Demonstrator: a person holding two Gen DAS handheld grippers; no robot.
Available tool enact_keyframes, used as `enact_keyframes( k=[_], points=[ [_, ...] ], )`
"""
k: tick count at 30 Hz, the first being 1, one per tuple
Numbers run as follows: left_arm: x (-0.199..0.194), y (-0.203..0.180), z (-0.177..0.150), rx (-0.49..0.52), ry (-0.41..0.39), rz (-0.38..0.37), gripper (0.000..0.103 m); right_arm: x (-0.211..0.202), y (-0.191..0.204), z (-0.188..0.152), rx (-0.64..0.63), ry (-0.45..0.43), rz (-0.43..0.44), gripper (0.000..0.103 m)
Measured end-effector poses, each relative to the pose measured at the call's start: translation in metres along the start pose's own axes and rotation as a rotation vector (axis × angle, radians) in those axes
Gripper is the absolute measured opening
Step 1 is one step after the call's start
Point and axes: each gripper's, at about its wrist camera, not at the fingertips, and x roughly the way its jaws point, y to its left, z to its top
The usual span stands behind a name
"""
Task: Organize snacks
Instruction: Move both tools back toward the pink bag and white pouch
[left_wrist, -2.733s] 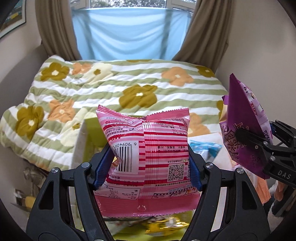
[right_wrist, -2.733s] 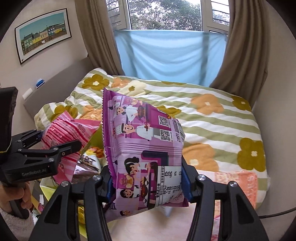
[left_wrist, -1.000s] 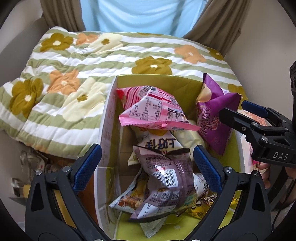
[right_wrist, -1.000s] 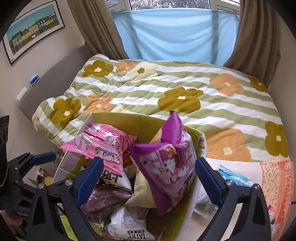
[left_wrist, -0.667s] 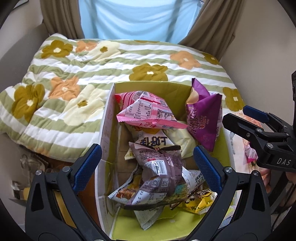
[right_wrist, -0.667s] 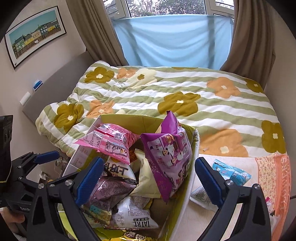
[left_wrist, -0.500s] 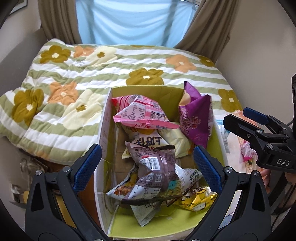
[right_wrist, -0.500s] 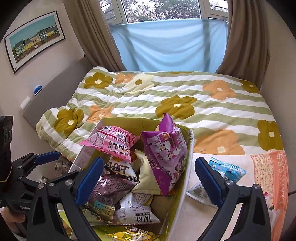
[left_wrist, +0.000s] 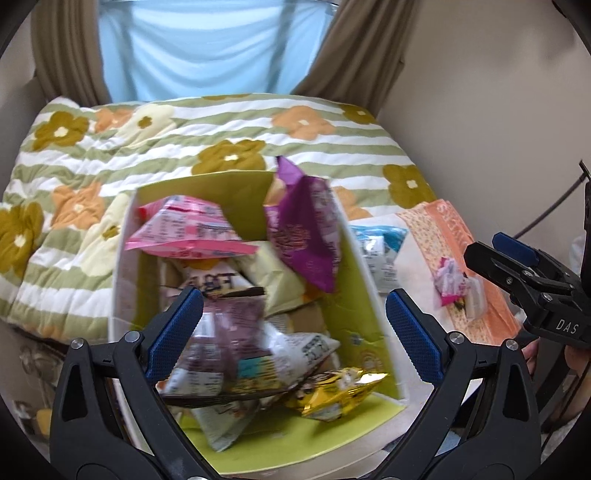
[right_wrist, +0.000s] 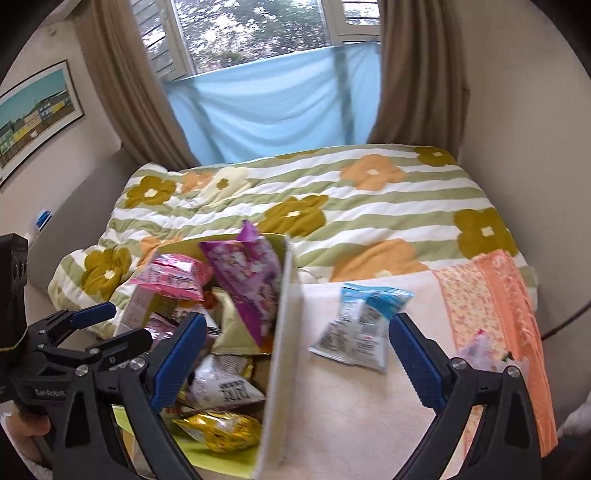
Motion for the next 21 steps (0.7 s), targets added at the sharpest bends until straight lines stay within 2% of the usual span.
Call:
enact_keyframes(
  k=[5, 7, 13, 17, 21],
  points=[
    [0.022, -0.051, 0.005, 0.055, 0.022, -0.024, 0.099, -0.022, -0.060, -0.017, 0.063, -0.041, -0.086, 0.099],
    [0.033, -0.078, 0.007, 0.069, 0.036, -0.040, 0.099, -0.027, -0.084, -0.024, 0.073, -0.032, -0.122, 0.102],
    [0.081, -0.162, 0.011, 0.113, 0.083, -0.079, 0.099, -0.041, -0.153, -0.052, 0.068, -0.002, -0.204, 0.102],
    [0.119, -0.214, 0.009, 0.135, 0.152, -0.126, 0.099, -0.041, -0.197, -0.074, 0.101, 0.063, -0.226, 0.102],
    [0.154, -0.254, 0.005, 0.158, 0.217, -0.150, 0.099, -0.050, -0.228, -0.097, 0.196, 0.061, -0.195, 0.102]
  ],
)
